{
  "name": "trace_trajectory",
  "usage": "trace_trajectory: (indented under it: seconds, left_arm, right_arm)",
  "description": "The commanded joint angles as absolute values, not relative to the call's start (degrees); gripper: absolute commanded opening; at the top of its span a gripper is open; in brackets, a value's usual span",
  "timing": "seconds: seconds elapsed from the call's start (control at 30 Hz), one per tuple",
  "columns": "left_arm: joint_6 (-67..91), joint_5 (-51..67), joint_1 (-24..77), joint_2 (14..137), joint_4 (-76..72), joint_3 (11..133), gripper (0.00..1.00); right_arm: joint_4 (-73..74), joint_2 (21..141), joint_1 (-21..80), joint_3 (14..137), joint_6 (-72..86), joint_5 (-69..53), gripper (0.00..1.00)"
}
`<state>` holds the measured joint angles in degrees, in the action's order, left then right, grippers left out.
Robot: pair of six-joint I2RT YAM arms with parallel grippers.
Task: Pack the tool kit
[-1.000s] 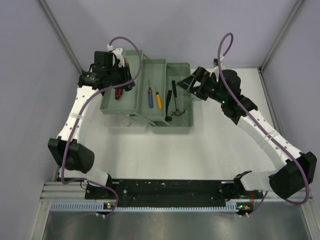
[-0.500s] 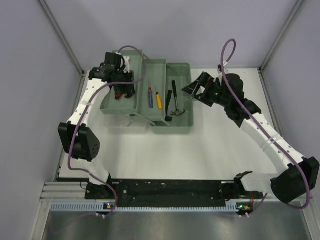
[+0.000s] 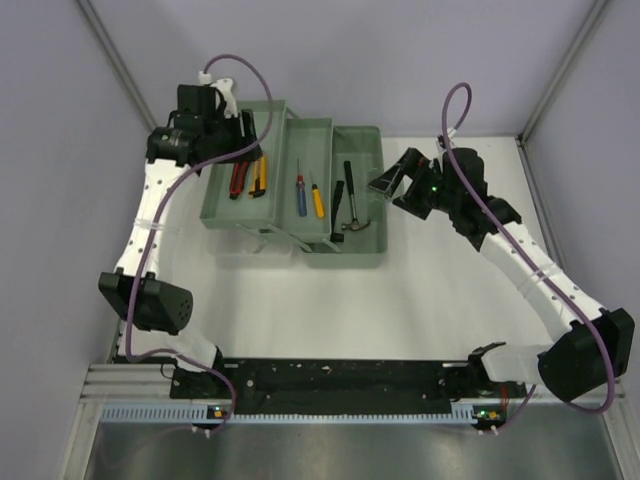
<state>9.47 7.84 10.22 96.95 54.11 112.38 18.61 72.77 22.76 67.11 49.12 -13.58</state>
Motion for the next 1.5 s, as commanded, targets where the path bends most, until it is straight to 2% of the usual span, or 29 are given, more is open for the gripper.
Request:
trace_trajectory:
  seconds: [0.0, 0.1, 0.27, 0.4, 0.57, 0.83, 1.03, 1.23, 1.33, 1.47]
  left_arm:
    - [15.8, 1.5, 3.6, 87.3, 48.1, 108.8, 0.67]
    - [21.1, 3.4, -4.5, 82.7, 42.6, 100.8, 0.70]
    - [31.5, 17.9, -16.9, 81.9, 30.4, 87.7, 0.72]
    - [32.9, 22.3, -18.5, 86.6, 28.7, 82.2, 0.70]
    - [33.3, 28.5, -19.5, 92.2, 18.1, 73.0, 0.63]
    - [28.6, 35.0, -19.6, 99.1, 12.9, 71.5, 0.52]
    - [24.1, 34.0, -19.4, 99.7, 12.6, 71.6, 0.39]
    - [20.2, 33.0, -17.9, 101.1, 15.3, 73.4, 0.38]
    - [18.5, 30.9, -16.7, 102.1, 17.4, 74.5, 0.39]
    - [18.0, 28.0, -16.0, 103.4, 20.0, 75.9, 0.34]
  right_arm:
    - [19.0, 72.4, 21.6, 67.9, 50.4, -12.1, 0.92]
    - [19.4, 72.4, 21.2, 66.7, 51.1, -11.1, 0.92]
    - [20.7, 72.4, 20.4, 64.9, 51.3, -10.3, 0.91]
    - [21.8, 72.6, 19.8, 64.1, 51.1, -10.1, 0.91]
    - [22.1, 73.4, 19.0, 63.3, 50.9, -10.0, 0.91]
    - [22.3, 75.5, 18.8, 61.6, 50.3, -9.8, 0.91]
    - [22.1, 78.7, 18.7, 62.0, 46.6, -8.8, 0.91]
    - [22.1, 83.5, 18.6, 63.7, 42.5, -9.9, 0.89]
    - [22.1, 85.9, 18.7, 64.9, 40.7, -11.7, 0.83]
    - [22.1, 88.9, 18.6, 66.4, 38.8, -12.9, 0.68]
